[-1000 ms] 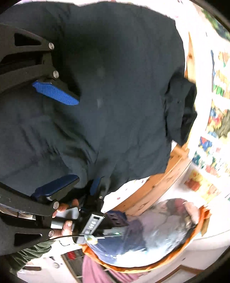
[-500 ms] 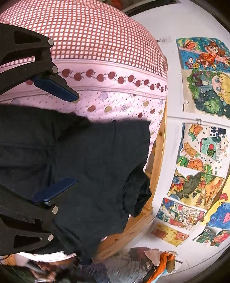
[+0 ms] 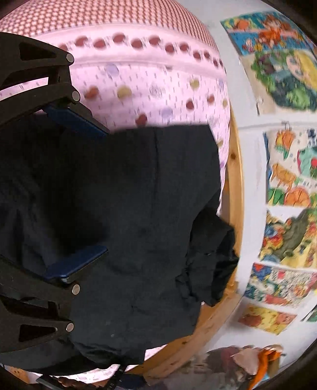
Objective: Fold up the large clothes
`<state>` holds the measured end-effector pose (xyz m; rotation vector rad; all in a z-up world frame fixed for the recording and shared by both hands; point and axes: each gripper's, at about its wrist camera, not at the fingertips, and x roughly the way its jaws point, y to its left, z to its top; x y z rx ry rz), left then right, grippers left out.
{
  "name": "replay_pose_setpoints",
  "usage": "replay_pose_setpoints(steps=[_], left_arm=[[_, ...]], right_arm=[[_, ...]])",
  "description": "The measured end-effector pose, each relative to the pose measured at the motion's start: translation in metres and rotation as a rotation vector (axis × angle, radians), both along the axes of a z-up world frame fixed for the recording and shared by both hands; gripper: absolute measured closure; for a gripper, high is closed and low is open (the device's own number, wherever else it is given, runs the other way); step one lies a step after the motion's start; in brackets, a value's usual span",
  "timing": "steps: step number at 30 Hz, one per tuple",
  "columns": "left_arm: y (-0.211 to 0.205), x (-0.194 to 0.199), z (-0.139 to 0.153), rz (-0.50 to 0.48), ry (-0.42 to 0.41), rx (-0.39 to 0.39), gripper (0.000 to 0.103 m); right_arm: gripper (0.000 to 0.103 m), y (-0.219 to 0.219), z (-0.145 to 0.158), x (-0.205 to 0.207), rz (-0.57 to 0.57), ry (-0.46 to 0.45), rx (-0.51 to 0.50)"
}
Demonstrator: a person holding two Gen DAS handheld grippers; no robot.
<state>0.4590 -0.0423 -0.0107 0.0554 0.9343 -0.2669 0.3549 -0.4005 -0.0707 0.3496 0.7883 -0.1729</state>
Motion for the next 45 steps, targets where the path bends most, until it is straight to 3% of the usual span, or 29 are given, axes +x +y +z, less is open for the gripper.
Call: replay_pose_setpoints(steps=[5,8,11,14,17,22,26,28,31,34,38,44,45], left_arm=[[-0.021,0.000,-0.009,-0.062,-0.025,0.043,0.015],[-0.026,0.004,-0.025,-0.060,0.002,0.091,0.015],[-0.022,0.008,-0.039,-0.031,0.039,0.101,0.011],[-0.023,0.010,-0.049,-0.020,0.047,0.117,0.004],[-0.028,0.012,-0.062,-0.013,0.059,0.152,0.000],[-0.029,0.018,-0.080,0.004,0.092,0.124,0.000],[-0.015,0.011,-0.056,-0.004,0.057,0.047,0.001],[-0.008,0.010,-0.031,-0.017,-0.028,0.014,0.001],[-0.014,0.029,0.004,-0.040,-0.116,-0.001,0.001],[-0.033,0.062,0.024,-0.072,-0.160,0.003,0.001],[-0.061,0.104,0.025,-0.085,-0.174,-0.009,0.001],[-0.092,0.153,0.003,0.007,-0.143,0.017,0.001],[-0.095,0.159,0.000,0.013,-0.142,0.031,0.007]], right_arm=[[0.061,0.020,0.032,-0.003,0.054,-0.094,-0.237],[0.061,0.041,0.040,0.008,0.190,-0.076,-0.277],[0.061,0.059,0.019,0.026,0.291,0.008,-0.280],[0.061,0.061,-0.011,0.041,0.302,0.099,-0.280],[0.060,0.058,-0.026,0.044,0.292,0.105,-0.252],[0.060,0.052,-0.038,0.044,0.290,0.106,-0.234],[0.060,0.046,-0.028,0.033,0.298,0.070,-0.169],[0.059,0.032,-0.006,0.028,0.311,0.022,-0.128],[0.044,0.019,0.028,0.033,0.305,-0.052,-0.178],[0.044,0.005,0.050,0.063,0.294,-0.057,-0.196],[0.044,-0.003,0.062,0.114,0.303,-0.029,-0.192],[0.044,0.020,0.070,0.191,0.321,-0.020,-0.208],[0.044,0.024,0.069,0.202,0.329,-0.002,-0.222]])
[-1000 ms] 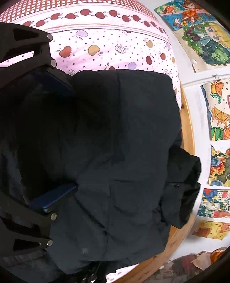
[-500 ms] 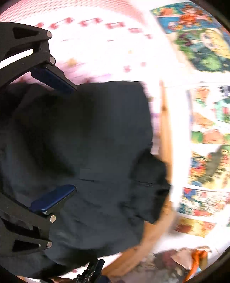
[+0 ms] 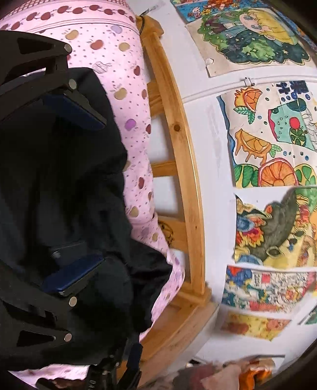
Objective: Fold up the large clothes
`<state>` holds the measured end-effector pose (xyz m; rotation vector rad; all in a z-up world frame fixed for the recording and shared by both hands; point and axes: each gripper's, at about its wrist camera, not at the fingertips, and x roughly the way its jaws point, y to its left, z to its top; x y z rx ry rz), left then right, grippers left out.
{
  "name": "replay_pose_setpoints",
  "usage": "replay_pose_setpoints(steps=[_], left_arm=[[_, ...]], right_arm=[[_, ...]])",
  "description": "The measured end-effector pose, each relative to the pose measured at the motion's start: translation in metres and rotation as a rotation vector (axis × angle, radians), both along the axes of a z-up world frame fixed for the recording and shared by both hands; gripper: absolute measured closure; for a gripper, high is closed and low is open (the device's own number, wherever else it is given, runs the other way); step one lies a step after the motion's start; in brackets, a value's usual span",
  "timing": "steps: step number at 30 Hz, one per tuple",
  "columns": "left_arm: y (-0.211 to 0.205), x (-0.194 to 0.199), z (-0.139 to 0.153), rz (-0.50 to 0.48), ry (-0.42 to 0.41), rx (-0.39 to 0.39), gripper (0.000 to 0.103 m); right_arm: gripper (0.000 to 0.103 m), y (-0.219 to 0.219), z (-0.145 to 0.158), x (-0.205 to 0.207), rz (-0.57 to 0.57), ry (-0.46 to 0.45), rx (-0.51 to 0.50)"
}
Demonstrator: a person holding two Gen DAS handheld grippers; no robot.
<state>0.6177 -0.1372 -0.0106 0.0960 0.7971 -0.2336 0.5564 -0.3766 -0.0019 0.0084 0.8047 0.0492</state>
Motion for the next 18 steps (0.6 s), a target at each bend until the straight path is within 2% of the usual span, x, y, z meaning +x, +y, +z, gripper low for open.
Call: replay_pose_setpoints(steps=[1,3,4,5,6,7,8,11,15,17,18], left_arm=[[-0.006,0.005,-0.002,0.003,-0.001,0.024,0.013],[-0.010,0.015,-0.007,-0.006,0.013,0.061,0.039],[-0.013,0.019,-0.009,-0.014,0.027,0.065,0.045],[-0.014,0.022,-0.009,-0.027,0.042,0.052,0.056],[-0.012,0.024,-0.009,-0.037,0.055,0.037,0.072],[-0.013,0.026,-0.008,-0.052,0.069,0.016,0.081],[-0.013,0.027,-0.007,-0.053,0.072,0.010,0.090],[-0.008,0.023,0.001,-0.036,0.042,-0.034,0.095],[0.025,0.007,0.018,-0.017,-0.019,-0.151,0.096],[0.040,-0.002,0.017,-0.026,-0.031,-0.174,0.096],[0.042,-0.006,0.014,-0.038,-0.027,-0.159,0.097]], right_arm=[[0.044,0.005,-0.002,0.011,0.005,0.015,-0.018],[0.044,0.010,-0.005,0.025,0.002,0.029,-0.046],[0.044,0.013,-0.008,0.032,0.000,0.034,-0.060],[0.047,0.014,-0.009,0.036,-0.002,0.036,-0.065],[0.053,0.015,-0.012,0.041,-0.002,0.038,-0.069],[0.072,0.016,-0.014,0.043,-0.004,0.042,-0.073],[0.083,0.015,-0.016,0.045,-0.014,0.045,-0.077],[0.093,0.011,-0.008,0.038,-0.031,0.000,-0.043],[0.096,0.006,0.011,0.005,-0.020,-0.088,0.001],[0.098,0.001,0.016,-0.013,-0.021,-0.122,0.016],[0.098,-0.003,0.016,-0.020,-0.024,-0.136,0.014]])
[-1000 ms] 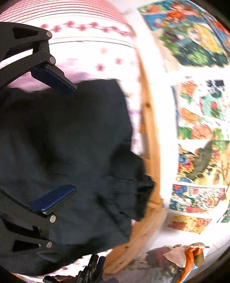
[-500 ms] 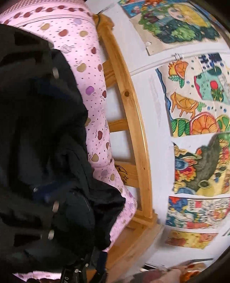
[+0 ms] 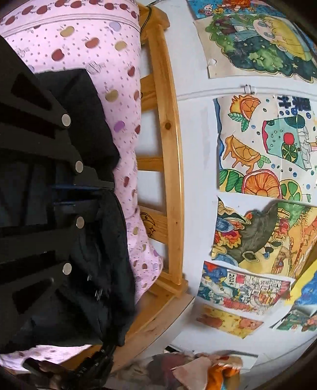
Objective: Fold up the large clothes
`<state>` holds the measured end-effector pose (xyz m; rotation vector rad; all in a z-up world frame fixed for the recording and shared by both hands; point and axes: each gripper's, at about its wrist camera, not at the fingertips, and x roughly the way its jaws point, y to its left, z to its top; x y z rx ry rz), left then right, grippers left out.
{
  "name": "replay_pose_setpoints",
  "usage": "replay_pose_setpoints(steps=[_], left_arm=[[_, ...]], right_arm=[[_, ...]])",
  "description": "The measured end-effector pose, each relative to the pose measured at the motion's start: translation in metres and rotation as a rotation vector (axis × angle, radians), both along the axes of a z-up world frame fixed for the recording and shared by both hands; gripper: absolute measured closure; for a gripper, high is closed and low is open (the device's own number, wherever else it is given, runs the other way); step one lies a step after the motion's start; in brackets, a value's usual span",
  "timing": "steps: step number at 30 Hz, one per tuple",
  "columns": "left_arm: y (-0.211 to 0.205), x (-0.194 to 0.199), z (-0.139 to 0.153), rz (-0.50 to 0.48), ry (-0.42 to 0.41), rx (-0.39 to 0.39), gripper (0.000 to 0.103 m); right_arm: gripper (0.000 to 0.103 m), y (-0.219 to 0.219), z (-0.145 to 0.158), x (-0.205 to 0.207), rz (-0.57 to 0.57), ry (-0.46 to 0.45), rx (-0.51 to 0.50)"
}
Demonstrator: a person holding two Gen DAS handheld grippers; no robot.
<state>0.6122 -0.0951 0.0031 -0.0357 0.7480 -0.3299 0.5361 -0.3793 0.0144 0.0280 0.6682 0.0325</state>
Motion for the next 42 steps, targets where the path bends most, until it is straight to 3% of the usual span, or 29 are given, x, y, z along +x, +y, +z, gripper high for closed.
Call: replay_pose_setpoints(steps=[5,12,15,19,22,23,24,26,27,30,34,35,36,38,42], left_arm=[[-0.010,-0.016,-0.048,-0.054,0.056,0.160,0.097],[-0.026,-0.011,-0.107,-0.070,0.124,0.271,0.097],[-0.027,-0.007,-0.109,-0.074,0.125,0.278,0.096],[-0.012,-0.018,-0.092,-0.111,0.076,0.203,0.093],[0.001,-0.029,-0.075,-0.123,0.033,0.176,0.073],[0.005,-0.034,-0.068,-0.129,0.006,0.160,0.063],[0.009,-0.040,-0.058,-0.142,-0.030,0.129,0.047],[0.013,-0.048,-0.039,-0.142,-0.113,0.065,0.028],[0.012,-0.047,-0.030,-0.132,-0.144,0.037,0.027],[-0.005,-0.027,-0.010,-0.073,-0.140,-0.021,0.027],[-0.030,0.013,-0.018,-0.017,-0.012,-0.087,0.028],[-0.034,0.022,-0.026,-0.032,0.030,-0.097,0.040],[-0.039,0.027,-0.034,-0.058,0.067,-0.091,0.064],[-0.048,0.029,-0.053,-0.110,0.119,-0.020,0.082],[-0.054,0.010,-0.079,-0.245,0.105,0.079,0.086]], right_arm=[[0.099,0.004,-0.030,-0.020,0.018,0.041,-0.074],[0.100,0.006,-0.093,-0.016,-0.006,0.153,-0.104],[0.100,0.004,-0.107,-0.013,-0.016,0.173,-0.088],[0.099,-0.003,-0.094,-0.023,0.004,0.133,-0.023],[0.095,-0.010,-0.080,-0.035,0.010,0.116,0.015],[0.095,-0.011,-0.073,-0.041,0.010,0.102,0.027],[0.094,-0.014,-0.064,-0.047,0.011,0.080,0.045],[0.078,-0.022,-0.048,-0.053,0.002,0.031,0.084],[0.073,-0.026,-0.040,-0.052,-0.007,0.010,0.109],[0.068,-0.029,-0.025,-0.030,-0.023,-0.020,0.173],[0.068,-0.027,-0.030,0.011,-0.044,-0.012,0.296],[0.070,-0.024,-0.035,0.018,-0.039,0.004,0.327],[0.072,-0.019,-0.041,0.024,-0.018,0.024,0.340],[0.083,-0.003,-0.052,0.027,0.028,0.078,0.308],[0.087,0.020,-0.078,0.025,0.101,0.197,0.190]])
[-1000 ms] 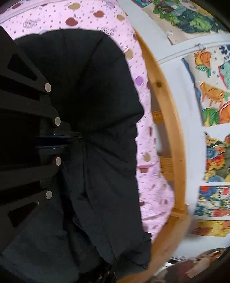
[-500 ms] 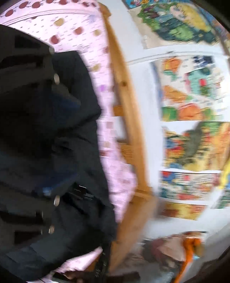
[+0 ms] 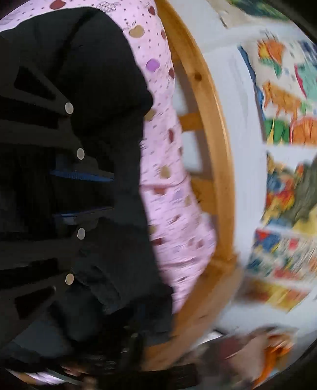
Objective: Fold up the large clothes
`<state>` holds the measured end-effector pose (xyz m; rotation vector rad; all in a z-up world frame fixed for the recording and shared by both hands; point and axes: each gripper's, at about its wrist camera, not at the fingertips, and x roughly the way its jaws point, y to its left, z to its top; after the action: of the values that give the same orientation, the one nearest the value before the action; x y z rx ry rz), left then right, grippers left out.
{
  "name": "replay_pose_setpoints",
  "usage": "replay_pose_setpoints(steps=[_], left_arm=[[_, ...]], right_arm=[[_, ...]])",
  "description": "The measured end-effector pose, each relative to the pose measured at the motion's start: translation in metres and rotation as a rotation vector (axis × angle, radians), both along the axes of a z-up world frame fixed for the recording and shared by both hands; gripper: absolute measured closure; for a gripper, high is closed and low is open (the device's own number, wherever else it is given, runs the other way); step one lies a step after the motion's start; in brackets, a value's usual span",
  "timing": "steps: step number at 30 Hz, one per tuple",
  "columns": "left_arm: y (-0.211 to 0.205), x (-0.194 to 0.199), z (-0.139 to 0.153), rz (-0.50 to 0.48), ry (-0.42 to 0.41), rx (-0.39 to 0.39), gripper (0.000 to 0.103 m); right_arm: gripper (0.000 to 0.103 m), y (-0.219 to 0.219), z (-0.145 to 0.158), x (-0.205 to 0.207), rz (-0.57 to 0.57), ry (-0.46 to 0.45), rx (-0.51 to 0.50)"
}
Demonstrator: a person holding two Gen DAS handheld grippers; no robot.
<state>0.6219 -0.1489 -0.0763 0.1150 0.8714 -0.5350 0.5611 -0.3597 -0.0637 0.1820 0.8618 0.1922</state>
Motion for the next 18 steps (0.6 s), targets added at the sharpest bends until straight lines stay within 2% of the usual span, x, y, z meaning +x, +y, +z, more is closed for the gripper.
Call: replay_pose_setpoints(steps=[2,5,8,13,18], left_arm=[[0.000,-0.009,-0.007,-0.035,-0.007,0.037,0.089],[-0.001,-0.009,-0.020,-0.046,0.020,0.062,0.092],[-0.007,-0.006,-0.029,-0.034,0.035,0.101,0.093],[-0.019,-0.004,-0.044,-0.017,0.025,0.174,0.093],[-0.022,-0.007,-0.042,-0.012,-0.012,0.189,0.093]], right_arm=[[0.094,0.005,-0.010,-0.002,0.031,0.040,-0.055],[0.098,0.007,-0.028,-0.003,0.064,0.092,-0.107],[0.098,0.008,-0.042,0.006,0.077,0.137,-0.121],[0.099,0.018,-0.066,0.015,0.068,0.148,-0.185],[0.099,0.026,-0.072,0.016,0.059,0.135,-0.229]])
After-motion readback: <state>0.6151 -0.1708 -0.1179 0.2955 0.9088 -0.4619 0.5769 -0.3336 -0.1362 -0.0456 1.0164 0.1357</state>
